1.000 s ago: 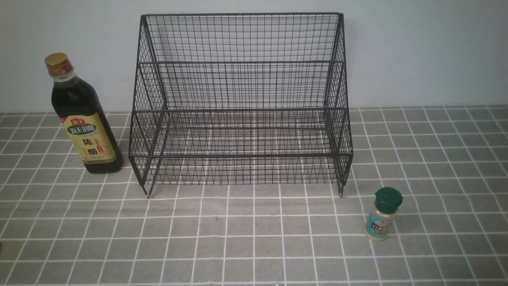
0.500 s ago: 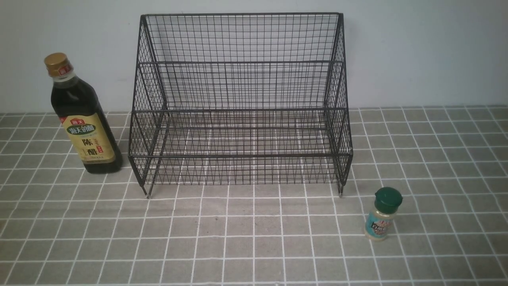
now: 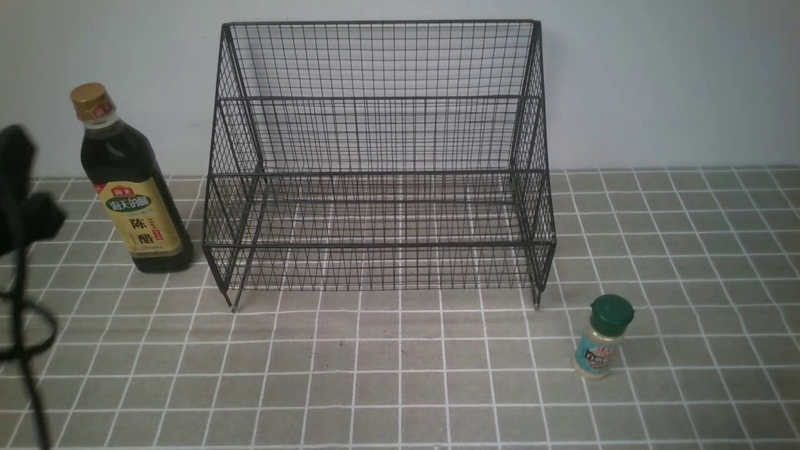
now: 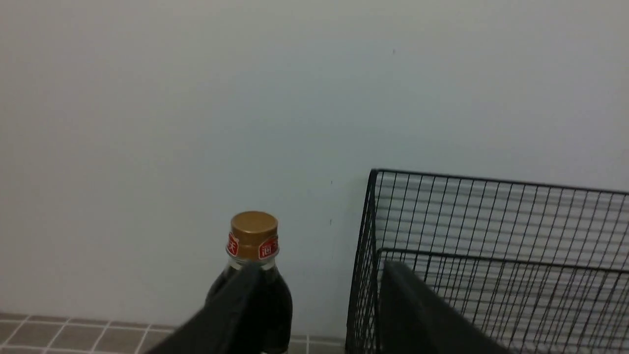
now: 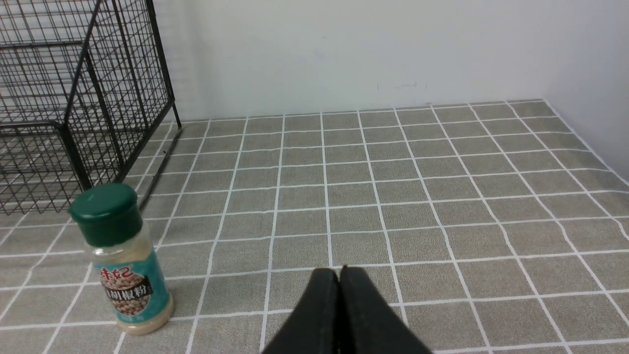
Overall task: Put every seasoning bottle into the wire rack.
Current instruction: Use the left arm to grab the condiment bottle closest to it
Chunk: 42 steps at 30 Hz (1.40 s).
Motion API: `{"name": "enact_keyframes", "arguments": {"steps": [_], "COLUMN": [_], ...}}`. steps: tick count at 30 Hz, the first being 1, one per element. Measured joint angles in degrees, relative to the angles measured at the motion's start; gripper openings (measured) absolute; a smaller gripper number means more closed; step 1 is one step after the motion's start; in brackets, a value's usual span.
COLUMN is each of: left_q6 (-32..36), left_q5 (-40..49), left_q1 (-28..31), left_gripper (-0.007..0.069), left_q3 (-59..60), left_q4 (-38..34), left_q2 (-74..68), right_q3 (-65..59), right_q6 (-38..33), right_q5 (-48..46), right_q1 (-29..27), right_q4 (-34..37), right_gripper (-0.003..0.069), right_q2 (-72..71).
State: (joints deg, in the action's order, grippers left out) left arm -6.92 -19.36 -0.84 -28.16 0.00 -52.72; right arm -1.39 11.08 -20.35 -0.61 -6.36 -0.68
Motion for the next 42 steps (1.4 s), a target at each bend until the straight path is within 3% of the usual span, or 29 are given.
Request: {"name": "enact_keyframes", "arguments": {"steps": [3, 7, 11, 18, 33, 38, 42], "left_q6": [0.00, 0.41, 3.05, 12.22, 13.70, 13.70, 13.70], "left_q5": [-2.84, -8.09, -12.37, -15.21, -15.42, -12.63, -11.18], "left_q1": [0.00, 0.00, 0.00, 0.00, 0.87, 2.05, 2.54], "left_gripper": [0.0512, 0.0592, 0.0603, 0.0601, 0.0495, 0.0302, 0.0308], "left_q3": [-3.57, -7.36, -10.75, -16.03, -24.69, -25.85, -26.23], "left_q4": [0.00, 0.00, -1.46, -10.63, -13.51, -14.03, -13.96], "left_q2": [-8.53, -18.81, -27.05, -34.98, -43.33, -45.03, -45.03], "right_q3": [0.00, 0.00, 0.00, 0.00, 0.00, 0.00, 0.00], "right_q6": [0.00, 0.00, 0.00, 0.00, 0.00, 0.00, 0.00], "right_q5": [0.00, 0.00, 0.00, 0.00, 0.00, 0.00, 0.00], "right_q1": [0.00, 0.00, 0.00, 0.00, 0.00, 0.00, 0.00], "right_q4": [0.00, 0.00, 0.00, 0.00, 0.00, 0.00, 0.00], "right_gripper": [-0.0014, -0.0014, -0.0014, -0.0014, -0.0014, -0.0014, -0.0014], "right_q2": [0.00, 0.00, 0.00, 0.00, 0.00, 0.00, 0.00]}}
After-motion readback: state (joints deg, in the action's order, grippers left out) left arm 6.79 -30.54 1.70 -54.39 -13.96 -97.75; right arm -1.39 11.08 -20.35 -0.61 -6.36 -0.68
